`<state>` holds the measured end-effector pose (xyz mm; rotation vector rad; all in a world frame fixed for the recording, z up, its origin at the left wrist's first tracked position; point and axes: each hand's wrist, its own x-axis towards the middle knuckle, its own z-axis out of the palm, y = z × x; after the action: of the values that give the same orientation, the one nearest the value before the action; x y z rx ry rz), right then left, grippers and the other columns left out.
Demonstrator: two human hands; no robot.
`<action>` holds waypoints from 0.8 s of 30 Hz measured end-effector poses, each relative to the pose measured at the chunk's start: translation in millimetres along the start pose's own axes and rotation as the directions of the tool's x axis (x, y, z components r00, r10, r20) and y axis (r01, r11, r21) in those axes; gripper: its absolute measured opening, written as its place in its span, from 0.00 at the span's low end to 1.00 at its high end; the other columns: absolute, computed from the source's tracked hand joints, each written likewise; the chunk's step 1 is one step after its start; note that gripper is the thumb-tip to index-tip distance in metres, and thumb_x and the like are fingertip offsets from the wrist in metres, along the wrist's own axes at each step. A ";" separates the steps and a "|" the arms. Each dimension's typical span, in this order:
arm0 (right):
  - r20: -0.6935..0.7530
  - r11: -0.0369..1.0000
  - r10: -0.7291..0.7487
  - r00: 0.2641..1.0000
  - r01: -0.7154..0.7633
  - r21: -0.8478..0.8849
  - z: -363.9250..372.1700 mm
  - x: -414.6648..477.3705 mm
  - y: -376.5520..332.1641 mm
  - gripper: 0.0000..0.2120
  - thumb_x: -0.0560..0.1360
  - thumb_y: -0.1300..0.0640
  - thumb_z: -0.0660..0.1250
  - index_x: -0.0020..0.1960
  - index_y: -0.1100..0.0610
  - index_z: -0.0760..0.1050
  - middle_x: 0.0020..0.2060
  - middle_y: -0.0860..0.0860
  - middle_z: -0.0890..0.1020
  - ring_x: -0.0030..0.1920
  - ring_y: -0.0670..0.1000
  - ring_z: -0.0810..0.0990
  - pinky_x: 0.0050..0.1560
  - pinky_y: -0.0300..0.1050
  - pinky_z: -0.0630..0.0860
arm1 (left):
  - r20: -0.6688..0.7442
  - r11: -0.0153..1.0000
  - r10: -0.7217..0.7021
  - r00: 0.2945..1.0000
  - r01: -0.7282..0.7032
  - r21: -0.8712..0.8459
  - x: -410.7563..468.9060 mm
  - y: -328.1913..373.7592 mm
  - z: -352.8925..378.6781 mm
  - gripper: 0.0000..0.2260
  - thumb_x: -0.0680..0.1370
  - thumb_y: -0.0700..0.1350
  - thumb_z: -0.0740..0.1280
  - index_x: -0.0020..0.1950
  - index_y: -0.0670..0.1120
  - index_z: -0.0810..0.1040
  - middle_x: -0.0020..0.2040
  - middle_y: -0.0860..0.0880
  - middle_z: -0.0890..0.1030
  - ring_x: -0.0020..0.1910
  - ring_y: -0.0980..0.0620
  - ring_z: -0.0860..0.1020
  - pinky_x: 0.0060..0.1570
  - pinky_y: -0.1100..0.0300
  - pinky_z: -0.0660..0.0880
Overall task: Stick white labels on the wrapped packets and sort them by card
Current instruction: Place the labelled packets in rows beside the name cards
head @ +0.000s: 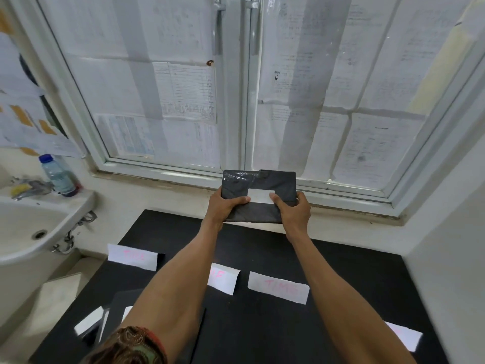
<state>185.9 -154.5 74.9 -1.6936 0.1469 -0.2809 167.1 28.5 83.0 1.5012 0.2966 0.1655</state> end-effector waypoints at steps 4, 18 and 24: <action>0.147 0.999 -0.026 0.989 0.022 0.024 13.6 1.1 4.4 0.27 0.66 0.50 0.78 0.59 0.55 0.71 0.55 0.51 0.77 0.52 0.50 0.78 0.48 0.40 0.79 | -0.038 1.000 -0.016 0.999 0.016 -0.018 2.0 4.0 -16.7 0.21 0.64 0.39 0.80 0.53 0.49 0.78 0.51 0.51 0.83 0.48 0.53 0.83 0.46 0.60 0.81; 0.213 1.000 -0.013 0.977 0.009 0.019 156.5 -20.4 6.0 0.23 0.69 0.59 0.75 0.59 0.54 0.69 0.55 0.53 0.77 0.52 0.51 0.79 0.46 0.37 0.78 | -0.035 0.996 -0.028 0.999 0.031 0.088 71.6 0.4 -154.9 0.22 0.64 0.41 0.81 0.55 0.47 0.78 0.51 0.51 0.83 0.47 0.55 0.82 0.41 0.65 0.79; 0.212 0.999 0.048 0.976 -0.049 -0.002 233.9 -37.8 12.0 0.24 0.70 0.56 0.74 0.62 0.57 0.70 0.57 0.53 0.78 0.54 0.51 0.79 0.49 0.41 0.79 | -0.023 0.994 -0.022 0.999 0.025 0.107 106.4 -13.8 -230.1 0.27 0.65 0.40 0.80 0.61 0.44 0.77 0.53 0.50 0.82 0.50 0.53 0.81 0.44 0.65 0.79</action>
<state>213.3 77.0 30.9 -1.7026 0.0294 -0.0625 199.7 278.1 49.7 1.6025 0.3451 0.1493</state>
